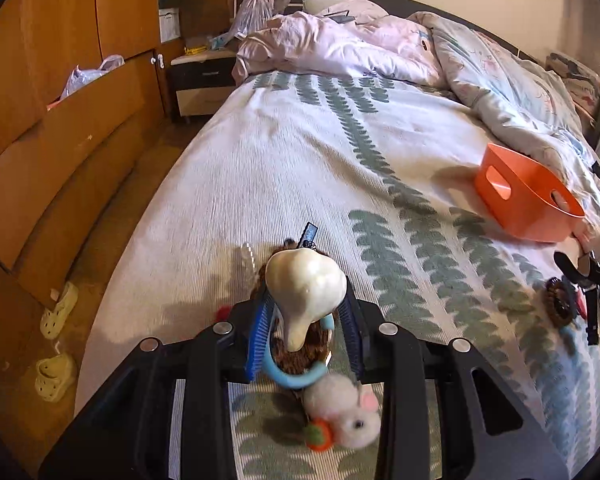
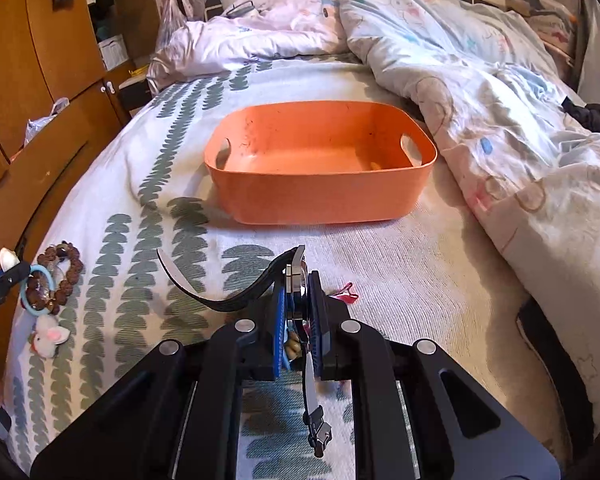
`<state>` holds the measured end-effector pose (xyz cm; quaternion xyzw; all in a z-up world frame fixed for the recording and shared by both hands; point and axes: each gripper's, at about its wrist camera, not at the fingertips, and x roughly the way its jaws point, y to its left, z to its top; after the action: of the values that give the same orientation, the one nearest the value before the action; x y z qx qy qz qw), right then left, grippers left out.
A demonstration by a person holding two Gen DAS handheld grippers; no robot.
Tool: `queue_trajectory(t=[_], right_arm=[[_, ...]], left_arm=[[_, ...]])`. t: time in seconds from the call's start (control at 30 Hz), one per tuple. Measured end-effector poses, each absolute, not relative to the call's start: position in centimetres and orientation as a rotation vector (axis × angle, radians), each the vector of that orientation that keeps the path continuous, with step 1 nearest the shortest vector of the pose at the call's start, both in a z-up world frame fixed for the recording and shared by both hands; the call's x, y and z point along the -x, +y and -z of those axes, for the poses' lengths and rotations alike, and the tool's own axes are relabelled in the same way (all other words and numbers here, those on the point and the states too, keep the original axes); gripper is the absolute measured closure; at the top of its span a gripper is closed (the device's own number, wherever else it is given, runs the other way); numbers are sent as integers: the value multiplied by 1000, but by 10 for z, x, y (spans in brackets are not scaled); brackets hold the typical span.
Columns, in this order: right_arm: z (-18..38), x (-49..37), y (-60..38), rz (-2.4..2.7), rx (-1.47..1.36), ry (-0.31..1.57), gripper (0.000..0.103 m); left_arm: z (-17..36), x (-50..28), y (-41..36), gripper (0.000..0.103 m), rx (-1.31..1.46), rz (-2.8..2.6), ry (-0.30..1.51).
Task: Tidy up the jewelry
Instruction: 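Carry the ornament with the left tool while the right tool carries the watch toward the basket, then open the left tool onto the jewelry pile while the right tool releases the watch beside the basket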
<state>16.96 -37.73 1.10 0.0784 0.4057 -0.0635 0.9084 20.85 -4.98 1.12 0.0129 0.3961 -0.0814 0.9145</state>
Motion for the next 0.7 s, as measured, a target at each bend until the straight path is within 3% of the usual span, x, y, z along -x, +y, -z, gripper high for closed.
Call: queue_trajectory(t=[0.13,0.27,0.33,0.4,0.53,0.7], right_arm=[[-7,-169,-384,133,-173,837,87],[-9,-166,-386,135,-170,828,76],[-14,-160,-386,137,-171,816,58],[-19,-155,-385,133,-169,800,49],[-37,-136,-380,135,-146,734,41],[-51,-115,-383,139,-181,664,41]], left_arm=[[-9,-216,-53,64,-20,174,821],[-8,-212,-52,39,-23,166,807],[-12,-208,-50,36,-12,165,796],[-19,-207,-45,32,9,163,786],[-34,-199,-40,24,33,161,757],[-48,-184,-35,22,27,144,717]])
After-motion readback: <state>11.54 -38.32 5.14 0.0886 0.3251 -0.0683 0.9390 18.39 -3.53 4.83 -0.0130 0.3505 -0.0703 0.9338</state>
